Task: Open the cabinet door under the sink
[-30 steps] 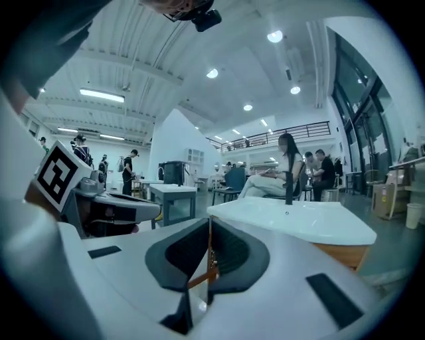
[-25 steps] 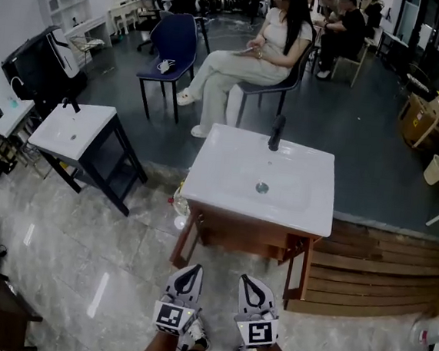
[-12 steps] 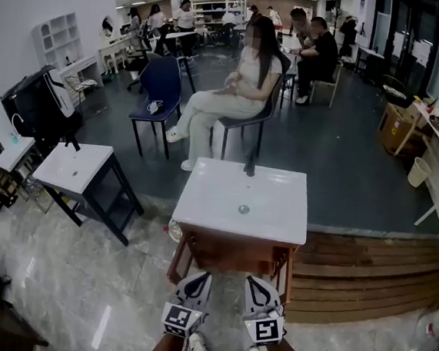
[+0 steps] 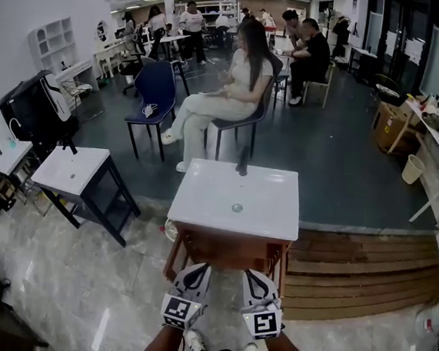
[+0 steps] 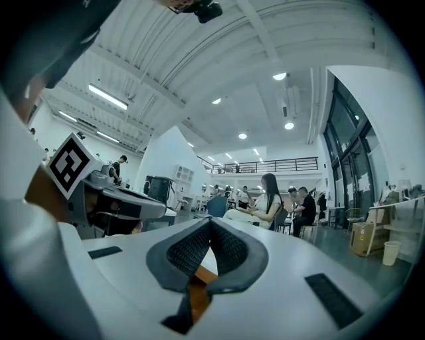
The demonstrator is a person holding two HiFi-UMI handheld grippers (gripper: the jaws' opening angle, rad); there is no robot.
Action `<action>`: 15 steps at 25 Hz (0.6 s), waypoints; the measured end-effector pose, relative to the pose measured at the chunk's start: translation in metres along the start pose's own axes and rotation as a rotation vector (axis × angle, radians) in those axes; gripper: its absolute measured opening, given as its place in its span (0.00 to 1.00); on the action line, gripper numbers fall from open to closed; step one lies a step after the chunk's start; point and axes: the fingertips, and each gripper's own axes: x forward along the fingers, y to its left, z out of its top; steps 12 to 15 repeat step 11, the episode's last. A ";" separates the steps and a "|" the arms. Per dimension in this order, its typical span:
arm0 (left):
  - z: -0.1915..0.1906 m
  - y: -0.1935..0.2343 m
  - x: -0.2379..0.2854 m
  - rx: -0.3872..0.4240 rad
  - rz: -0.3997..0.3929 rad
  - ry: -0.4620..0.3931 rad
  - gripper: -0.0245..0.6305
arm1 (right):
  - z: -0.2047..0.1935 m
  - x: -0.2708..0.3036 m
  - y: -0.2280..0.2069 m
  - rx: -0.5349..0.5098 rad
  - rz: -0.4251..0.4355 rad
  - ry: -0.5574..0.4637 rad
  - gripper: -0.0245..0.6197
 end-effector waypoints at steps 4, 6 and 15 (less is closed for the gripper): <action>0.005 0.001 0.002 0.006 -0.002 -0.011 0.07 | 0.002 0.003 -0.004 0.006 -0.008 0.019 0.07; 0.010 0.006 0.001 0.007 0.002 -0.011 0.07 | 0.007 0.007 -0.004 -0.004 -0.012 0.013 0.08; 0.022 0.006 0.000 0.015 0.001 -0.015 0.07 | 0.021 0.009 -0.006 -0.021 -0.015 -0.031 0.08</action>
